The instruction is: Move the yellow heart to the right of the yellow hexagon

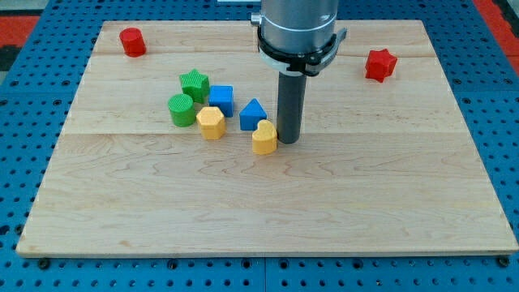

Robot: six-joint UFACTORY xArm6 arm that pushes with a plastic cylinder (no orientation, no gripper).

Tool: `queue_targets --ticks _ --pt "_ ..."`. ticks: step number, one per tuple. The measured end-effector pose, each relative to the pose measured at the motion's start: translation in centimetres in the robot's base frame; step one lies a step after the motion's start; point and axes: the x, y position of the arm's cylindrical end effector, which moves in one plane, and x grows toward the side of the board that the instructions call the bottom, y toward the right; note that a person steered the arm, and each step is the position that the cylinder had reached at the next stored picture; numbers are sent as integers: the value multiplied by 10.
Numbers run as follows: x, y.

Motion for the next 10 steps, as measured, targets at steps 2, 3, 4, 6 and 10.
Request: queue_targets --ticks 2,3,4,6,10 --pt "27 -5" --pt "23 -27" --pt "16 -46" --pt "11 10" --pt "-111 191"
